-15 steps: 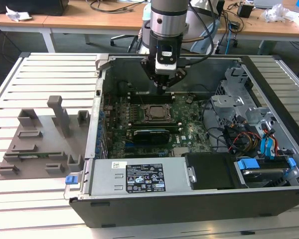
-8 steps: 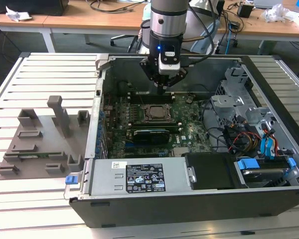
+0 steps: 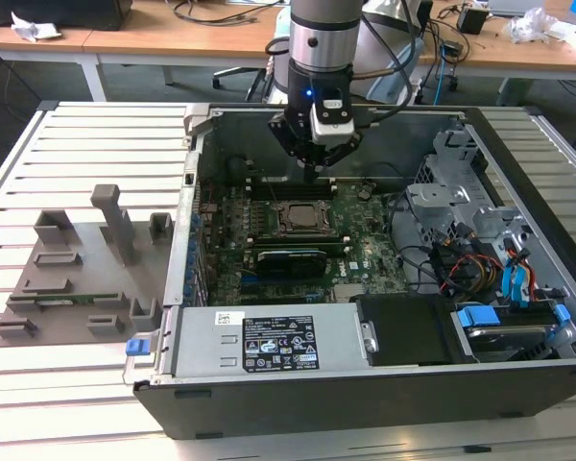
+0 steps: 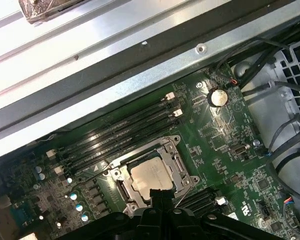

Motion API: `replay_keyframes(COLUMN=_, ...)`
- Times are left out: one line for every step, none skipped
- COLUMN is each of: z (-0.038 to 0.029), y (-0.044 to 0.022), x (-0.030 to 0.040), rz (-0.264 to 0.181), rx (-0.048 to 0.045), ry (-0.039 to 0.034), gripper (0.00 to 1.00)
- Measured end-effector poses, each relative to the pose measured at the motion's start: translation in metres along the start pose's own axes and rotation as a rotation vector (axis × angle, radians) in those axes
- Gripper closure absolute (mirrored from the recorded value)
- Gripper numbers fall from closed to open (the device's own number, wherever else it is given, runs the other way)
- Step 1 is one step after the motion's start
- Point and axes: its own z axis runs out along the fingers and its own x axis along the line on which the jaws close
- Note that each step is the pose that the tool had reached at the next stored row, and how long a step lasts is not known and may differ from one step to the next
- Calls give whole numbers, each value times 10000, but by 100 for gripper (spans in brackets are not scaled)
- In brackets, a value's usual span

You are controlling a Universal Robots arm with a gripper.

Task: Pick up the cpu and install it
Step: 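Install the first cpu locking lever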

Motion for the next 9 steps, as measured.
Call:
replay_keyframes(z=0, y=0, x=0, rz=-90, rx=-4, ry=-2, gripper=89)
replay_keyframes(z=0, y=0, x=0, rz=-194, rx=-9, ry=-5, gripper=89)
replay_keyframes(z=0, y=0, x=0, rz=-319, rx=-14, ry=-9, gripper=89)
replay_keyframes(z=0, y=0, x=0, rz=-373, rx=-16, ry=-11, gripper=89)
replay_keyframes(z=0, y=0, x=0, rz=-431, rx=-19, ry=-12, gripper=89)
replay_keyframes(z=0, y=0, x=0, rz=-480, rx=-20, ry=-13, gripper=89)
replay_keyframes(z=0, y=0, x=0, rz=-533, rx=-23, ry=-14, gripper=89)
replay_keyframes(z=0, y=0, x=0, rz=-612, rx=-26, ry=-17, gripper=89)
replay_keyframes(z=0, y=0, x=0, rz=-707, rx=-30, ry=-20, gripper=89)
